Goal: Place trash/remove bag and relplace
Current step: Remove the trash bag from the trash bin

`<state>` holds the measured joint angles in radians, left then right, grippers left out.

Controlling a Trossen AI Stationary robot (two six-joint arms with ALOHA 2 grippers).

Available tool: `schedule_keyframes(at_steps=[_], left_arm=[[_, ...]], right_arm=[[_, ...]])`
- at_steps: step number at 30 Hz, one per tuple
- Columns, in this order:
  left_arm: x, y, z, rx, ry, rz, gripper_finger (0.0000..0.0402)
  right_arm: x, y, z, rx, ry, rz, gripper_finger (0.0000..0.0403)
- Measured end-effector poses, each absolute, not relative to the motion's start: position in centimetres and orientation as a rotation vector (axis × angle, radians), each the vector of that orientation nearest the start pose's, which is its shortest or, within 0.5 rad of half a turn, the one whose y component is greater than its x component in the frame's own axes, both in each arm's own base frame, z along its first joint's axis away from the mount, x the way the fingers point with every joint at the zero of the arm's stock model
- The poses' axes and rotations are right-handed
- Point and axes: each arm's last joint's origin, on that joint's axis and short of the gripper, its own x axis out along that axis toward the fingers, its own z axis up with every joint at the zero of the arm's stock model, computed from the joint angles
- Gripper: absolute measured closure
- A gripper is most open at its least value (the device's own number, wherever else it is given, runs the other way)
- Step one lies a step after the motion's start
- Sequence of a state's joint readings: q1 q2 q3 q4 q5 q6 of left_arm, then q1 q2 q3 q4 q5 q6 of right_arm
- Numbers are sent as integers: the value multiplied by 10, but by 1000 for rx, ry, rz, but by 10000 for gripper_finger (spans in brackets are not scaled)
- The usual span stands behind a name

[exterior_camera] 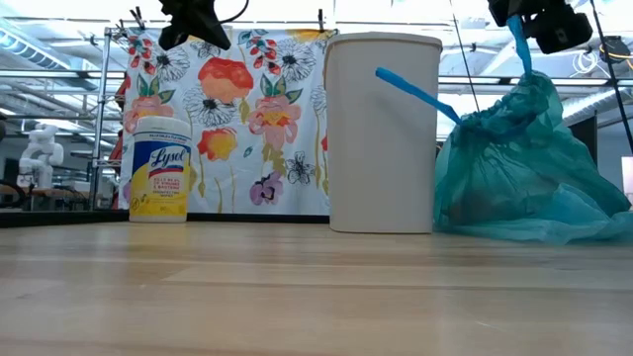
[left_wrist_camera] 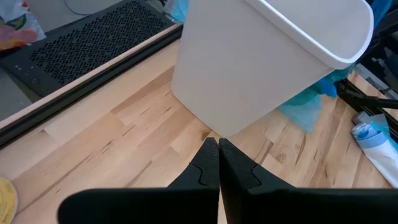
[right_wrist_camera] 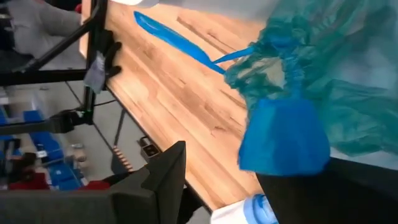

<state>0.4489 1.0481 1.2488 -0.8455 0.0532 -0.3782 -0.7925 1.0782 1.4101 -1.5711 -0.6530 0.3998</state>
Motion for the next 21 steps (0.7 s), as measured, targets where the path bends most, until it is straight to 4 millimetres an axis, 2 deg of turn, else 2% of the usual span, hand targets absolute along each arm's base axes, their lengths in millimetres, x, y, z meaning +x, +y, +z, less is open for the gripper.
schedule_keyframes(at_steps=[9, 15, 21], left_arm=[[175, 83, 382, -522, 553, 499, 401], [175, 83, 382, -521, 554, 499, 401], [174, 82, 381, -506, 568, 494, 401]], right_arm=[[108, -87, 386, 1208, 928, -413, 228], [103, -92, 383, 1094, 964, -686, 228], [102, -76, 387, 1124, 940, -675, 228]])
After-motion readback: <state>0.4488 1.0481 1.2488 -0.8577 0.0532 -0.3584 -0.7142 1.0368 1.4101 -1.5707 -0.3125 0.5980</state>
